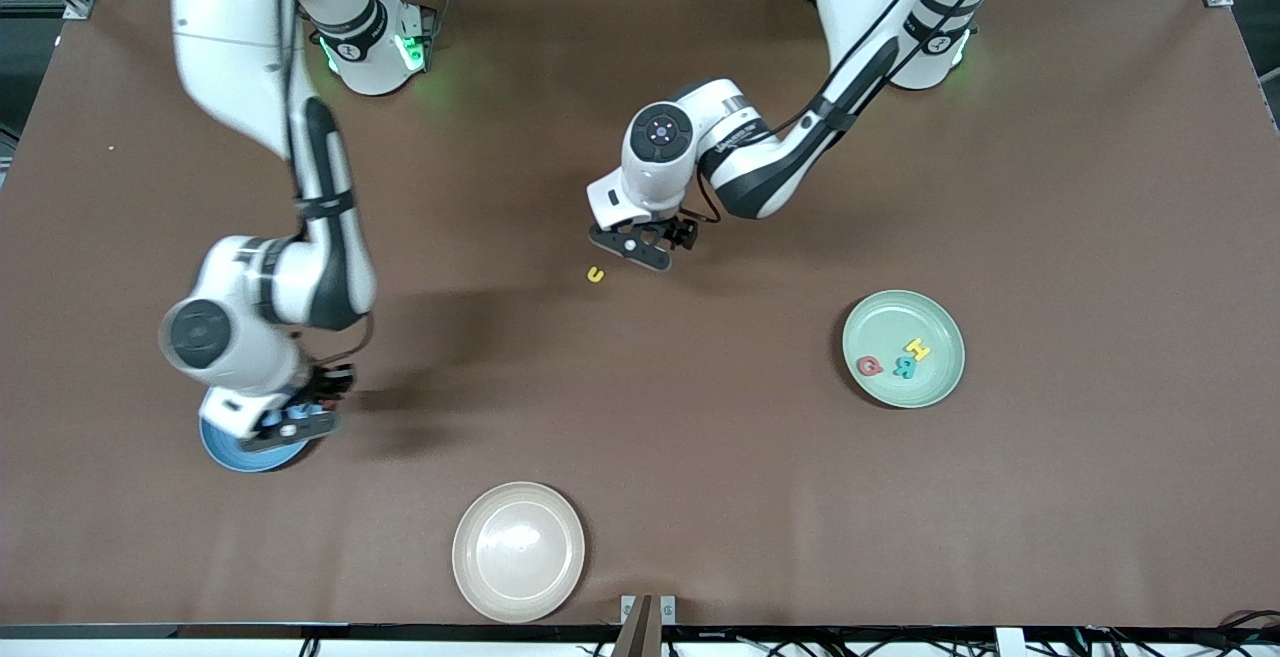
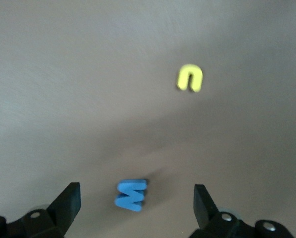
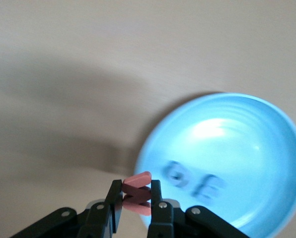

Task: Sort upper and lower case letters into plates
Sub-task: 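Carry the pink w to the blue plate while the left gripper grasps m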

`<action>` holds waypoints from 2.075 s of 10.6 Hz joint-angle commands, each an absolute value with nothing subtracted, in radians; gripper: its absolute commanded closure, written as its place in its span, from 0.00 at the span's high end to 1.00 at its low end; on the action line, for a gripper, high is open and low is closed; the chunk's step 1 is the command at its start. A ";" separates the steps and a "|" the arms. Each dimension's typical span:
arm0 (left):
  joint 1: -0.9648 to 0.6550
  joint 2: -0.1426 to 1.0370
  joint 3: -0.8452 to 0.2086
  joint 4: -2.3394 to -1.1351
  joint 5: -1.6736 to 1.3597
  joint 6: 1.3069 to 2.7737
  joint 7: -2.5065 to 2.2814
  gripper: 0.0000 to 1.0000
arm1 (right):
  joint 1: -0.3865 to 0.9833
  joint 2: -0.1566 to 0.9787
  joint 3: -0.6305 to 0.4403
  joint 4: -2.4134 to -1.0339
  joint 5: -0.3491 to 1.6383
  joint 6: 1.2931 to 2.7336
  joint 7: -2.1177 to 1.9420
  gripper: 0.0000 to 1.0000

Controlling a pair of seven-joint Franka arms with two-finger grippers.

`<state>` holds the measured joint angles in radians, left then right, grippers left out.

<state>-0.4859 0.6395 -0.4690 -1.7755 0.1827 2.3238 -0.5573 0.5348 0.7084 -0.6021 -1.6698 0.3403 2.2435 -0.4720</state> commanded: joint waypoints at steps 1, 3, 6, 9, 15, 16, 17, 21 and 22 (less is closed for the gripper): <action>-0.482 0.624 -0.474 -1.891 0.254 2.438 -0.571 1.00 | 0.491 0.703 -0.588 -1.671 0.353 2.246 -0.541 0.00; -0.479 0.629 -0.474 -1.928 0.342 2.471 -0.612 1.00 | 0.430 0.730 -0.584 -1.643 0.348 2.258 -0.590 0.00; -0.482 0.640 -0.474 -1.934 0.357 2.471 -0.621 0.90 | 0.387 0.750 -0.583 -1.640 0.348 2.299 -0.667 0.09; -0.483 0.656 -0.474 -1.936 0.396 2.471 -0.629 0.82 | 0.365 0.756 -0.565 -1.641 0.353 2.321 -0.666 1.00; -0.485 0.672 -0.474 -1.925 0.411 2.482 -0.647 0.56 | 0.394 0.749 -0.509 -1.640 0.449 2.303 -0.629 1.00; -0.483 0.672 -0.474 -1.925 0.411 2.483 -0.647 0.34 | 0.420 0.747 -0.509 -1.641 0.460 2.293 -0.596 1.00; -0.482 0.672 -0.474 -1.925 0.410 2.482 -0.647 0.10 | 0.442 0.746 -0.509 -1.640 0.460 2.274 -0.562 1.00; -0.422 0.568 -0.476 -1.933 0.410 2.468 -0.713 0.00 | 0.509 0.733 -0.502 -1.640 0.472 2.220 -0.540 1.00; -0.379 0.507 -0.479 -1.937 0.402 2.439 -0.712 0.00 | 0.540 0.732 -0.502 -1.640 0.480 2.211 -0.497 1.00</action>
<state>-0.4372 0.6247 -0.4680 -1.9054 0.3744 2.4742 -0.6734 0.5121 0.7463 -0.5039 -1.6410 0.4548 2.2356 -0.5392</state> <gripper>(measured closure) 0.648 0.000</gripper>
